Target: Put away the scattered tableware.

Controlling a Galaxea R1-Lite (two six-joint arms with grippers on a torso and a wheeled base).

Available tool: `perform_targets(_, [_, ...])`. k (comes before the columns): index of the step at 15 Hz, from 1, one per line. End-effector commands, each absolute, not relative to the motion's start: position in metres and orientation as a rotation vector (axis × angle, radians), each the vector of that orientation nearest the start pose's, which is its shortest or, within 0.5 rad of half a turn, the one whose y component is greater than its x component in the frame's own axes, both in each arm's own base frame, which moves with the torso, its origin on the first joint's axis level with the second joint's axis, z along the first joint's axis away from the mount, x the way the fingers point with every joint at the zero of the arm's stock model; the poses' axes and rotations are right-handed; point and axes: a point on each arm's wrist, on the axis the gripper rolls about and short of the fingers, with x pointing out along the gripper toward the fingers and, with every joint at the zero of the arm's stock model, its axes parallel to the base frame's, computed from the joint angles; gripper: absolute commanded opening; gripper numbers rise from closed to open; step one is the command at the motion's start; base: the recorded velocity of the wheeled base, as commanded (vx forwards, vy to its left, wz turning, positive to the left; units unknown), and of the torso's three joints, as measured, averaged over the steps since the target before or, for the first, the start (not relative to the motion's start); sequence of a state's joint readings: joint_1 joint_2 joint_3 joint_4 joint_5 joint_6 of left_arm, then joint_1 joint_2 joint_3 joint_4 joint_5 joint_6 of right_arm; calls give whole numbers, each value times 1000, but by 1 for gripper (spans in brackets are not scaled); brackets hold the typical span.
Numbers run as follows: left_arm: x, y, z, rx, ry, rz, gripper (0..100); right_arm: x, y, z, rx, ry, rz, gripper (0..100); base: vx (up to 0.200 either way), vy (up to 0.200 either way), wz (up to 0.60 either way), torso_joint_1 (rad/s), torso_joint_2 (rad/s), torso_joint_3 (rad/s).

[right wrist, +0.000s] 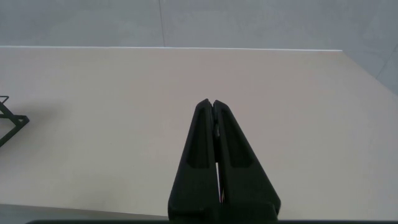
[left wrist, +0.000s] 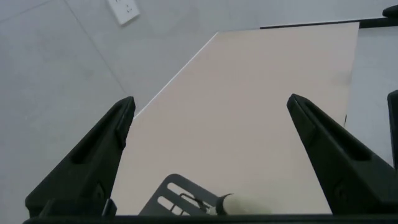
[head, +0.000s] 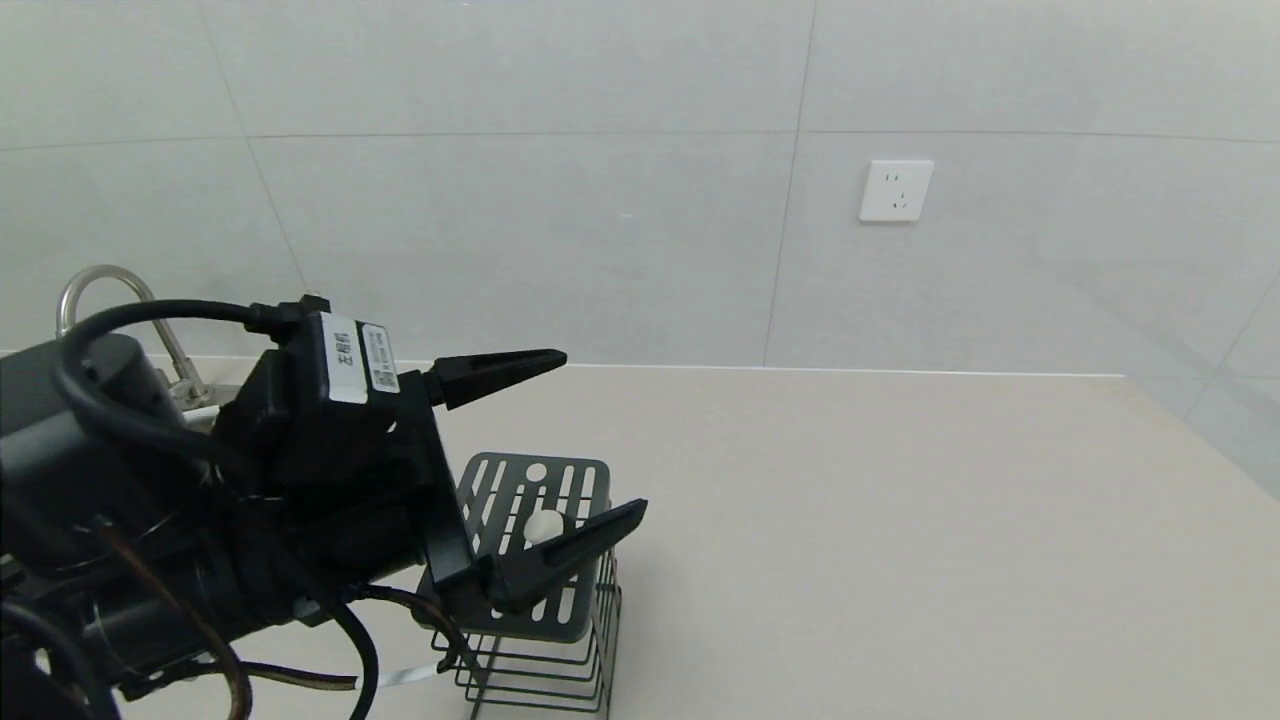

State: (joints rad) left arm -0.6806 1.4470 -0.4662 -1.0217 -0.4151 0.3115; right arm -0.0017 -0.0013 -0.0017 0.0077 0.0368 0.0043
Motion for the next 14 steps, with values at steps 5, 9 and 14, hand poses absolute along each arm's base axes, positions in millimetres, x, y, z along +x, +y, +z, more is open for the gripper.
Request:
perform_targets(5, [162, -117, 223, 231, -300, -1017, 100, -23, 1, 75, 6, 6, 35, 0, 0, 0, 0, 0, 0, 0])
perform_targets(9, [138, -91, 239, 147, -353, -930, 100, -23, 1, 75, 6, 6, 35, 0, 0, 0, 0, 0, 0, 0])
perform_targets(14, [100, -43, 228, 178, -399, -675, 100, -23, 1, 75, 8, 6, 35, 0, 0, 0, 0, 0, 0, 0])
